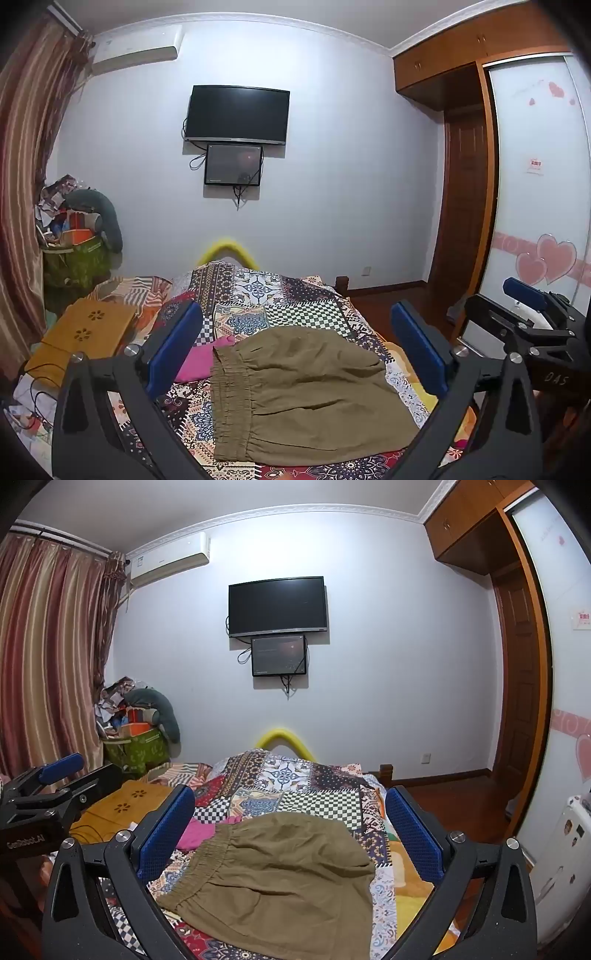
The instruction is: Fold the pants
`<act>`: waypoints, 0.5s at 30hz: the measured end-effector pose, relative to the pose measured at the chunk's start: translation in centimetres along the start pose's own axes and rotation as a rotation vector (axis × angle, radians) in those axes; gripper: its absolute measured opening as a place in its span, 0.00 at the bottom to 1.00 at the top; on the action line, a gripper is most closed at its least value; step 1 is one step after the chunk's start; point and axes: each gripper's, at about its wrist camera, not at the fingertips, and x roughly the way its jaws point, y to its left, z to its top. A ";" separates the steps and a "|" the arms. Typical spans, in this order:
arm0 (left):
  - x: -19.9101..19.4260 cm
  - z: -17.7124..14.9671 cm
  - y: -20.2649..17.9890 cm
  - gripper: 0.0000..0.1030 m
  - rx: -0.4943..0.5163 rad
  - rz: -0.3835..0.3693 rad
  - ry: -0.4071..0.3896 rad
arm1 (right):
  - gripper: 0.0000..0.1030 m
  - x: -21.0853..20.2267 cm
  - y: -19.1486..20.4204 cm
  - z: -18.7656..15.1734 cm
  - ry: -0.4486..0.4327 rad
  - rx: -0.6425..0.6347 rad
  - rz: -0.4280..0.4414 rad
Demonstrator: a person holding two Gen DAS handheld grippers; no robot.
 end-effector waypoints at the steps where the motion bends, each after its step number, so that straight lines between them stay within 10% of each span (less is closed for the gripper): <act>1: 0.0 0.0 0.0 1.00 -0.001 0.000 -0.003 | 1.00 0.0 0.0 0.0 0.001 0.000 0.000; 15: 0.1 -0.1 0.2 1.00 0.014 -0.007 -0.005 | 1.00 0.3 -0.1 -0.4 0.012 0.006 0.001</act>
